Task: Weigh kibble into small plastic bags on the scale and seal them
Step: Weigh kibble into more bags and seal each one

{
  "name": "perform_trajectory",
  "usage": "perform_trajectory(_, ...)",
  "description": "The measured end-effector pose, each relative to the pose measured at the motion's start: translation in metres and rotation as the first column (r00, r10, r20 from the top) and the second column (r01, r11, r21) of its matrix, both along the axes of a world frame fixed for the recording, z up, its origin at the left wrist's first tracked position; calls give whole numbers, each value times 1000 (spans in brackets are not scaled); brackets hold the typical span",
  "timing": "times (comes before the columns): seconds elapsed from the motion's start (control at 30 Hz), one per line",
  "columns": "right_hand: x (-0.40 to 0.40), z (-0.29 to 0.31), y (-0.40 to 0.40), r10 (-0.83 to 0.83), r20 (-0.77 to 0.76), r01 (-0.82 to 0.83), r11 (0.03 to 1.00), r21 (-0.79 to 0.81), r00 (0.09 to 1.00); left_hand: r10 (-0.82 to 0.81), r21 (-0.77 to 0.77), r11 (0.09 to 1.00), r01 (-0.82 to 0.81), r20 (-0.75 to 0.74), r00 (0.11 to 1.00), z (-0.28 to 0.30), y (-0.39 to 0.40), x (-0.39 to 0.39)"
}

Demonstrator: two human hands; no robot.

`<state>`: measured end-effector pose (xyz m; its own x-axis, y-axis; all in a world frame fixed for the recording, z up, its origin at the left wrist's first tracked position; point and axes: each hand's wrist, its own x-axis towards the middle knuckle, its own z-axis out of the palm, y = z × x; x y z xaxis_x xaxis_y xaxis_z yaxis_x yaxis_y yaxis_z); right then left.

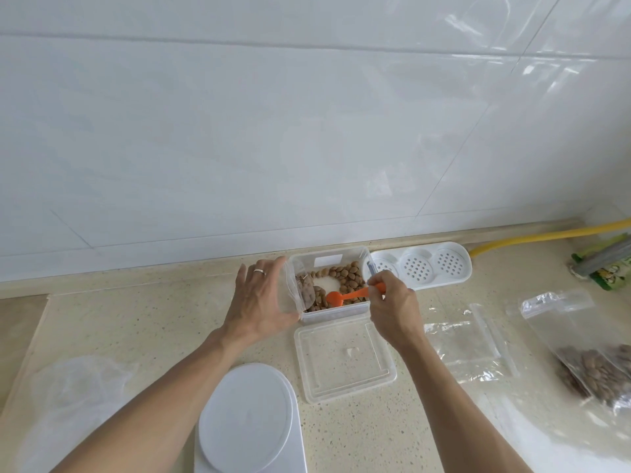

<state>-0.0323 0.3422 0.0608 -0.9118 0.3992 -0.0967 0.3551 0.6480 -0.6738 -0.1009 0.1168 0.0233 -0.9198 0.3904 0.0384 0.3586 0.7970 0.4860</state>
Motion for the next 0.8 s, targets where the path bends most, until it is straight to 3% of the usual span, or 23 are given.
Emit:
perform_trajectory(0.17, 0, -12, -12, -86, 105, 117, 935, -334, 991, -12, -18, 1000, 12, -2, 1000, 1, -1, 1)
perform_trajectory(0.3, -1, -15, -13, -232, 128, 265, 839, -476, 964, -13, -39, 999, 12, -25, 1000, 2, -5, -1)
perform_trajectory(0.5, 3, -6, -3, -354, 114, 354, 748, -561, 928, -40, -80, 996, 37, -42, 998, 10, -4, -4)
perform_trajectory(0.7, 6, 15, 9, -359, 8, 295, 755, -585, 933, -17, -153, 988, 28, 73, 997, 18, 10, -14)
perform_trajectory(0.8, 5, 32, 8, -316, -73, 217, 783, -584, 946, -23, -120, 992, 37, 123, 992, 23, 18, -16)
